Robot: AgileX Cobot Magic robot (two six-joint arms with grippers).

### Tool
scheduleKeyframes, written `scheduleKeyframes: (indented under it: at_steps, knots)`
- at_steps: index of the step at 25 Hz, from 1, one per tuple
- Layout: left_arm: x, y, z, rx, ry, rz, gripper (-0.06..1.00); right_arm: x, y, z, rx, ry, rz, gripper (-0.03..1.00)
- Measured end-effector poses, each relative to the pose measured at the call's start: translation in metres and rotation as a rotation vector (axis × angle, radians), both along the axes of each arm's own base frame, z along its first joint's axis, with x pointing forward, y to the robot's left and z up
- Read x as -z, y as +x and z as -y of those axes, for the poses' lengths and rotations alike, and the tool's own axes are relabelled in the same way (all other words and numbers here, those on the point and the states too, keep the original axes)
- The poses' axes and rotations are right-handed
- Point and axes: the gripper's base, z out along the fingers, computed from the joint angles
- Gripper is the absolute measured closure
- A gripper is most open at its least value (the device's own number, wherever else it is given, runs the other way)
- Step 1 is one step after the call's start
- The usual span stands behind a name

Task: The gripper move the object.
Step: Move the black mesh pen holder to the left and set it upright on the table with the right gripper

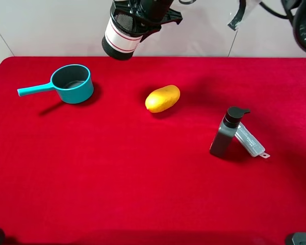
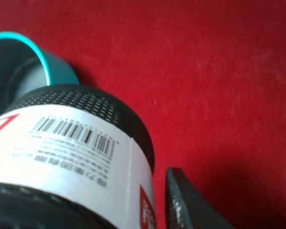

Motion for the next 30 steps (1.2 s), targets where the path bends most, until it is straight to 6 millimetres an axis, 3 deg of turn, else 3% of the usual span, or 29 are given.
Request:
scheduleKeyframes:
  at_steps: [8,21,30]
  knots:
    - [0.0,0.0,0.0,0.0,0.0,0.0,-0.05,0.029,0.001,-0.028,-0.008,0.039,0.054,0.88]
    - [0.0,0.0,0.0,0.0,0.0,0.0,-0.05,0.082,0.014,-0.033,0.012,0.005,0.062,0.88]
    - [0.0,0.0,0.0,0.0,0.0,0.0,-0.05,0.108,0.016,-0.034,0.014,-0.02,0.049,0.88]
